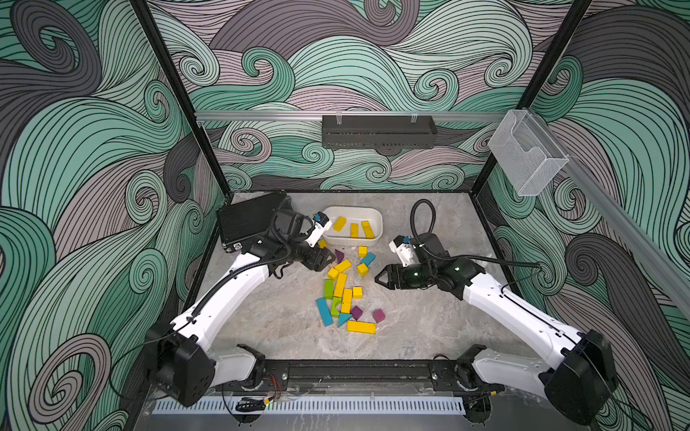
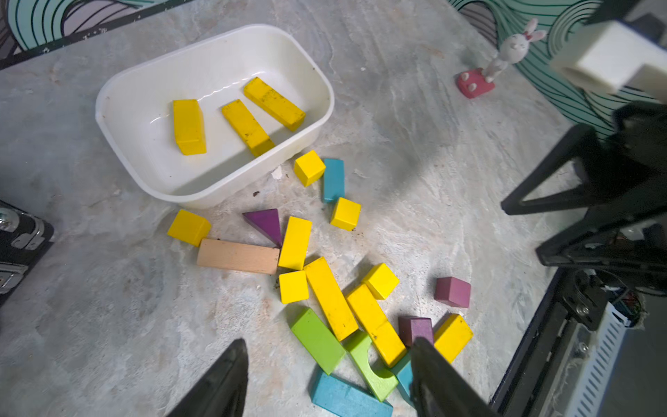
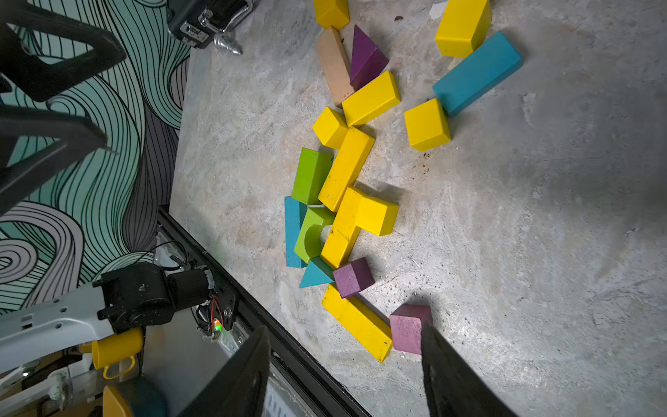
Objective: Pick out the yellow building blocks
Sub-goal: Pick up the building block from the center of the board.
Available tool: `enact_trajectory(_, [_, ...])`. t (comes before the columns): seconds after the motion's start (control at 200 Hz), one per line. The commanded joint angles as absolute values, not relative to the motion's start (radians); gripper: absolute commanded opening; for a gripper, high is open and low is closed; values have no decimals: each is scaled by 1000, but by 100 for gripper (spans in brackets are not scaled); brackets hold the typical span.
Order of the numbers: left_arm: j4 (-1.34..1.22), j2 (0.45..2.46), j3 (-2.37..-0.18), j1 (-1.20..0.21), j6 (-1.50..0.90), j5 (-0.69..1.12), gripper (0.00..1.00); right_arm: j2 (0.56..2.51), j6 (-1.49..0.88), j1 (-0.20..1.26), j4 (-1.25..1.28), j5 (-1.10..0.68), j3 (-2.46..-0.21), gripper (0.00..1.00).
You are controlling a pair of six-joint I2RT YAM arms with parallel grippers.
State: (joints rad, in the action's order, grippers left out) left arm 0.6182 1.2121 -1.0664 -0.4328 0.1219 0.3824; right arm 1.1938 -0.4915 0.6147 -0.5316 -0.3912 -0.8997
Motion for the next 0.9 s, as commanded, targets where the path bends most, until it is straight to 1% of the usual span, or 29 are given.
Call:
enact_trajectory(0.0, [616,1121,-985,-452,157,455,72,1195,-502,660,-523,-297,-868,71])
enact_trajectory(0.22, [589,967,-798,-494,141,516,74,1218,-511,692,-522,-225,-841,73])
enact_trajectory(0.35, [533,882,-696,-531,168,608,75,1230,-503,704,-543,-214,-816,70])
enact_trajectory(0.385, [520,864,-675,-545,175,614,76,1229,-506,711,-545,-215,-802,68])
enact_trajectory(0.51, [488,834,-619,-601,239,653,76,1230,-507,746,-526,-230,-761,62])
enact_trajectory(0.655, [474,862,-625,-623,248,627,76,1255,-525,782,-505,-186,-766,61])
enact_trajectory(0.811, [477,905,-644,-627,247,560,77,1364,-512,816,-525,-135,-850,63])
enact_trajectory(0.856, [476,902,-645,-627,253,528,78,1397,-509,823,-526,-129,-881,63])
enact_trajectory(0.896, [476,894,-642,-627,259,505,80,1421,-508,828,-522,-123,-900,63])
